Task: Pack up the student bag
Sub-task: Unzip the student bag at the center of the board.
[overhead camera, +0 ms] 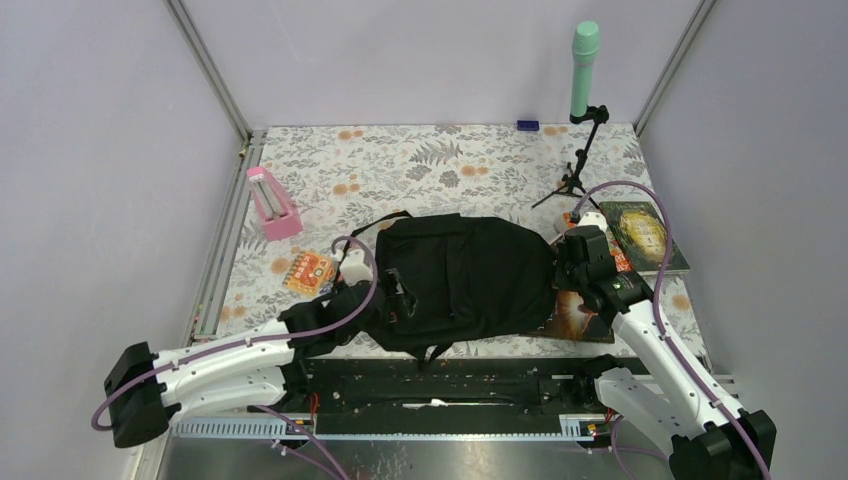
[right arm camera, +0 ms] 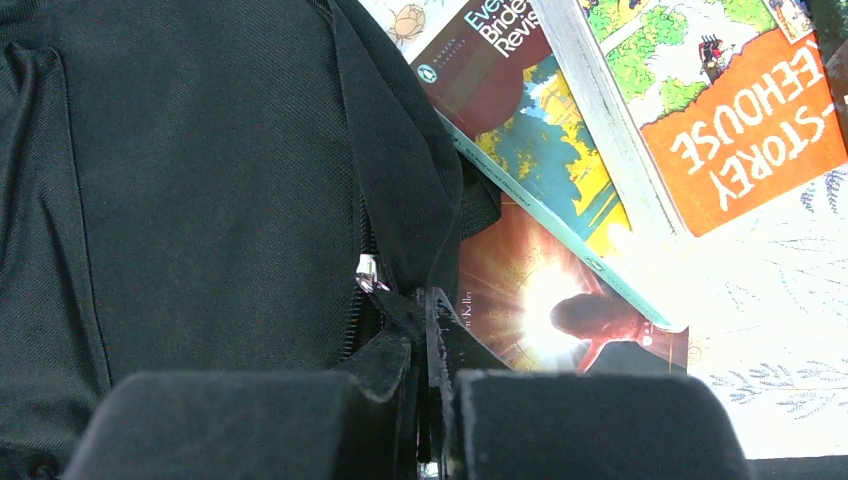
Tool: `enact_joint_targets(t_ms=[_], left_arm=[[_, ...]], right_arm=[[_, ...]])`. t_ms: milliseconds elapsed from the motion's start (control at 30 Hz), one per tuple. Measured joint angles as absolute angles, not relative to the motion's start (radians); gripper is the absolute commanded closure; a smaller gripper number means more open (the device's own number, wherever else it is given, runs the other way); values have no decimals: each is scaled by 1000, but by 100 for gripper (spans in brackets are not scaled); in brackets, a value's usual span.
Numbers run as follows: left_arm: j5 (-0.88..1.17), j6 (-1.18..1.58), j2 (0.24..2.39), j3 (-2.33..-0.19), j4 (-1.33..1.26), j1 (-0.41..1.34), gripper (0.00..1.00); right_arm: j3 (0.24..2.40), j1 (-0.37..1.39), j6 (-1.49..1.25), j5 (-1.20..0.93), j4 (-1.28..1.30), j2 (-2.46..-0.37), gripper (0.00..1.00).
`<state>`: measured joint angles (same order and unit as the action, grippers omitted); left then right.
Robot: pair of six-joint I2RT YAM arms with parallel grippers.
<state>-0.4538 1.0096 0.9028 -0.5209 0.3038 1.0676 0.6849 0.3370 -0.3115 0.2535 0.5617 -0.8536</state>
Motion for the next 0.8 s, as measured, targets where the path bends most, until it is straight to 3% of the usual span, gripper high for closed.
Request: enact_joint_targets(t_ms=[400,500,600,700,800], left_arm=[[-430,1050,754,-372,433,884,4],[-375,1058,785,-308,377,864,30],[-335,1064,841,-286,290,860,68],[-302,1032,897,-290,197,842,99],[-271,973,966,-341,163,780,100]], right_arm=[[669,337,-319,242,545,-854,100],[664,337,-324,226,531,-854,100],[664,337,-329,197,521,-855,100],[664,336,-330,160,512,-855,100],[661,335,-339,105,509,-855,100]])
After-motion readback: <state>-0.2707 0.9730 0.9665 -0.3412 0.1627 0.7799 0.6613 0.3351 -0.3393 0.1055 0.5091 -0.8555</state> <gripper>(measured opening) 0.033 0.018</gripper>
